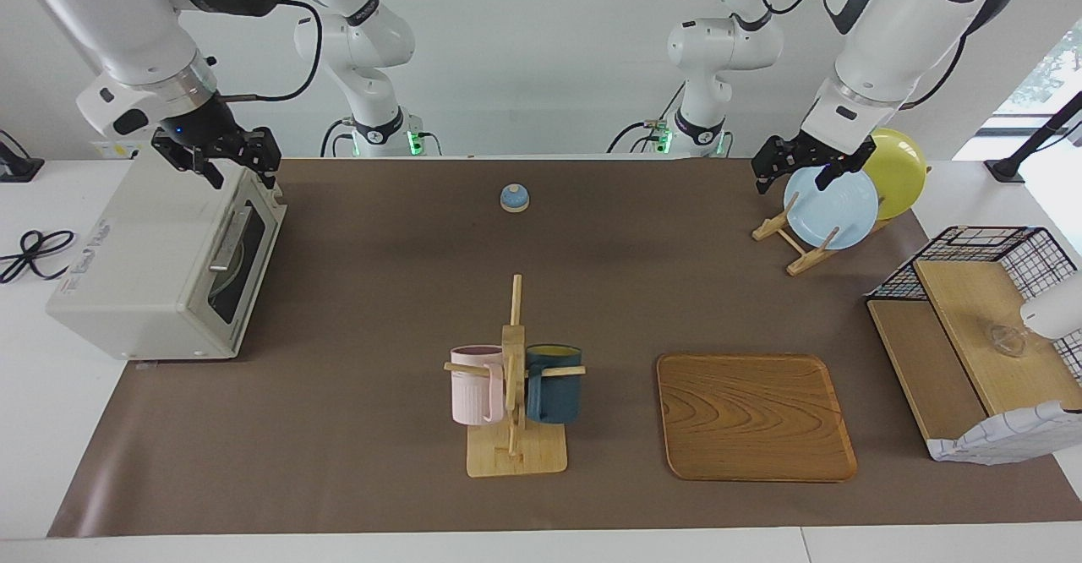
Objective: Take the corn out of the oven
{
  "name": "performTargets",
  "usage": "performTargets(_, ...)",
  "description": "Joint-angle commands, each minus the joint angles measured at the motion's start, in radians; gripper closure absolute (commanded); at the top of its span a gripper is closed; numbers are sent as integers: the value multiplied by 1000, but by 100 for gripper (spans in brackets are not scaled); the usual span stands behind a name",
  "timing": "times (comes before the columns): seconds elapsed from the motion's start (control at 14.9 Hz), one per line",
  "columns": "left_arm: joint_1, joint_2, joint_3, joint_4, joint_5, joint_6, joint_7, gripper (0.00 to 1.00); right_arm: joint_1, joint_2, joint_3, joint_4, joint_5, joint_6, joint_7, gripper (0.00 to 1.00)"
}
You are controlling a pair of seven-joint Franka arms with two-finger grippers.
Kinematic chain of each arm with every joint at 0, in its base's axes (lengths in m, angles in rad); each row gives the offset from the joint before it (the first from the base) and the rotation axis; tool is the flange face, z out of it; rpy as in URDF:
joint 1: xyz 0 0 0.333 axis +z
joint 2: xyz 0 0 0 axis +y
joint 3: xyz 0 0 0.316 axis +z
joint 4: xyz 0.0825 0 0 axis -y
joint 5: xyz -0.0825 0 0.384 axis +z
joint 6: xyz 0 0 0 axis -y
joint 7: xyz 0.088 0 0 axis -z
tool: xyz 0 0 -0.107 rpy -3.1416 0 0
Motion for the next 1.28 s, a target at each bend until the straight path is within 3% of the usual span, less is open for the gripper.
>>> performTargets(0.0, 13, -7, -6, -8, -11, -7, -7, 0, -1, -58, 3, -103, 12, 78, 5, 100)
performTargets(0.27, 13, -7, -6, -7, -11, -7, -7, 0, 1, -115, 2, -255, 6, 218, 47, 100)
performTargets(0.6, 13, -7, -6, -7, -11, -7, -7, 0, -13, -121, 3, -345, -36, 296, 164, 100)
performTargets(0.81, 13, -7, -6, -8, -11, -7, -7, 0, -50, -112, 2, -396, -117, 342, 166, 100)
performTargets(1.21, 13, -7, -6, -7, -11, -7, -7, 0, -93, -110, 2, -437, -165, 374, 128, 100)
